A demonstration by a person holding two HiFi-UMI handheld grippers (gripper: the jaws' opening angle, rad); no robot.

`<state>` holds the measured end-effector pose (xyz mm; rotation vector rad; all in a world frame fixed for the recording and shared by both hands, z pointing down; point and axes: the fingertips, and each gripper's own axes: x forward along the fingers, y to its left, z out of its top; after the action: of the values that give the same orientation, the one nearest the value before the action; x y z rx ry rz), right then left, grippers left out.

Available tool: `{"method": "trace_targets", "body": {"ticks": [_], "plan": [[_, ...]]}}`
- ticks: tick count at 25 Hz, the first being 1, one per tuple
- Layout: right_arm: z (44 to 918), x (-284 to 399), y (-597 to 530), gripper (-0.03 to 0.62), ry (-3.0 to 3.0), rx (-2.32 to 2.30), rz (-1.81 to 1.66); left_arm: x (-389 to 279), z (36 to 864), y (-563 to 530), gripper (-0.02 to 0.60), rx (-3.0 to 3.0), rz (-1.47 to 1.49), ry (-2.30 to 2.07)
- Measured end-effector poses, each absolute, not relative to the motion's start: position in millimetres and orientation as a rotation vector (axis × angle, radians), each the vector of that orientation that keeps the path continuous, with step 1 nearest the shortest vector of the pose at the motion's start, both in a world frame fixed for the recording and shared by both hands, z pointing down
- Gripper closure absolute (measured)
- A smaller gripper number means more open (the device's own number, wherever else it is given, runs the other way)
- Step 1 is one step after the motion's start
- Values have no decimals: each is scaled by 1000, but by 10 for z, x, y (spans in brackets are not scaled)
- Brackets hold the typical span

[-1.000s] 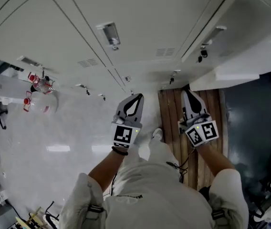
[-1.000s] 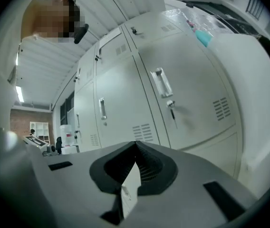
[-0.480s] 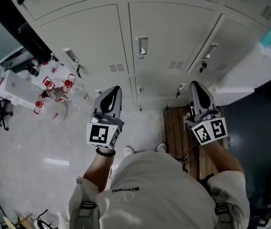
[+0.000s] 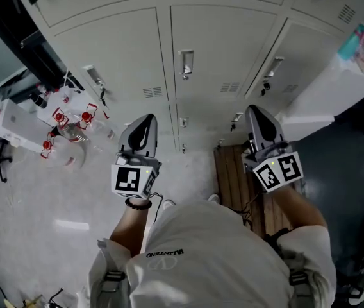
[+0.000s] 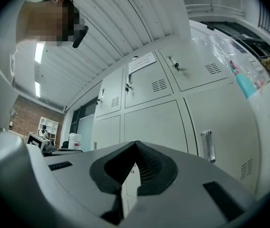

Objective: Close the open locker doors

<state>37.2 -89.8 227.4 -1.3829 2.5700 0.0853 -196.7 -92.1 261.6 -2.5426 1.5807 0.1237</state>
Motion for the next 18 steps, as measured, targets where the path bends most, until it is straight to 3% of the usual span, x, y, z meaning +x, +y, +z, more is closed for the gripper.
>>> {"method": "trace_targets", "body": {"ticks": [18], "plan": [[2346,480,-899,585,2565,-1427,73,-1674,2650,-901,578,-2575,122,1519]]}}
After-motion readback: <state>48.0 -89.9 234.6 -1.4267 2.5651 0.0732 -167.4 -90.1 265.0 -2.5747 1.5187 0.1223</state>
